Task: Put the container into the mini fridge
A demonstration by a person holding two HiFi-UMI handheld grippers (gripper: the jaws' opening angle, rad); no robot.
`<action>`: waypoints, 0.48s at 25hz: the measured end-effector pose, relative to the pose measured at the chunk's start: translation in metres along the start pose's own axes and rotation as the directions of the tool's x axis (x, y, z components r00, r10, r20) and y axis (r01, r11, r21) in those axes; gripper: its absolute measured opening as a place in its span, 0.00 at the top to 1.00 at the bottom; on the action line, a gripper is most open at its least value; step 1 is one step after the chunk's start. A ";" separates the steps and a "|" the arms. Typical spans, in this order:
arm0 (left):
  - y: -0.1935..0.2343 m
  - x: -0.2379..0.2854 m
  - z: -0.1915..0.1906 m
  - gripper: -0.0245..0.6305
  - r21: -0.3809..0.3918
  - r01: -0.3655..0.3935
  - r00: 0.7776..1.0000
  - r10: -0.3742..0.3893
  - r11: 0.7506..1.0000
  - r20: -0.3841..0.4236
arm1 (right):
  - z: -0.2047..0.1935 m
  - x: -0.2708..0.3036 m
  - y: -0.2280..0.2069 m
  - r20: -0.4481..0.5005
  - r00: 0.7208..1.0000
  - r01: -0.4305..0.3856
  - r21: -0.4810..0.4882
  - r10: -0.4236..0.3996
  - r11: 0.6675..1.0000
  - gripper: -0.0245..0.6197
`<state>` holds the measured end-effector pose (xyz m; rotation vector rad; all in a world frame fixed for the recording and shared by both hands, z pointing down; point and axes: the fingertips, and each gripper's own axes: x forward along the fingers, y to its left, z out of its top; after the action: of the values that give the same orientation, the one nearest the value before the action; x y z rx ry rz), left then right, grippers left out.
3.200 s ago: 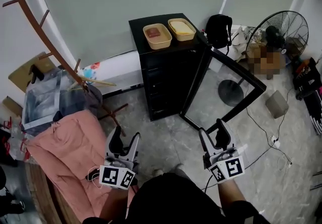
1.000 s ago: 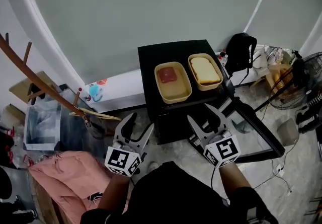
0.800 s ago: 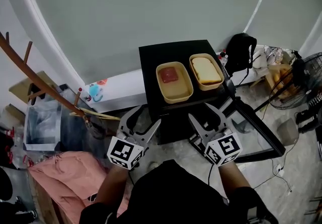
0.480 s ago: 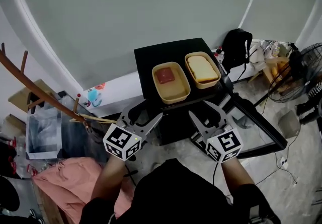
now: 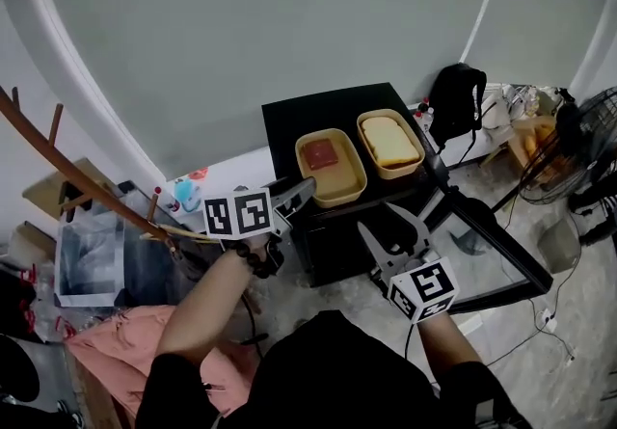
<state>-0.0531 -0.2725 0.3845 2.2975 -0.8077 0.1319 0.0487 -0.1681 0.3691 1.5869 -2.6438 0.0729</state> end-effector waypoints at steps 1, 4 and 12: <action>0.002 0.000 0.002 0.61 -0.013 -0.010 1.000 0.010 1.000 -0.001 | -0.001 -0.001 0.002 0.000 1.000 -0.004 0.007 0.004 1.000 0.63; 0.003 0.005 0.002 0.61 -0.021 -0.029 1.000 0.028 0.999 -0.011 | -0.003 -0.004 0.002 -0.002 1.000 -0.014 0.011 0.014 1.000 0.63; 0.003 0.011 -0.003 0.64 0.062 -0.065 0.994 0.070 0.996 -0.085 | -0.008 -0.001 0.001 0.007 1.000 -0.021 0.061 0.021 0.998 0.64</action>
<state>-0.0460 -0.2777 0.3921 2.3034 -0.8473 0.2878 0.0484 -0.1662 0.3765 1.5790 -2.6884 0.1510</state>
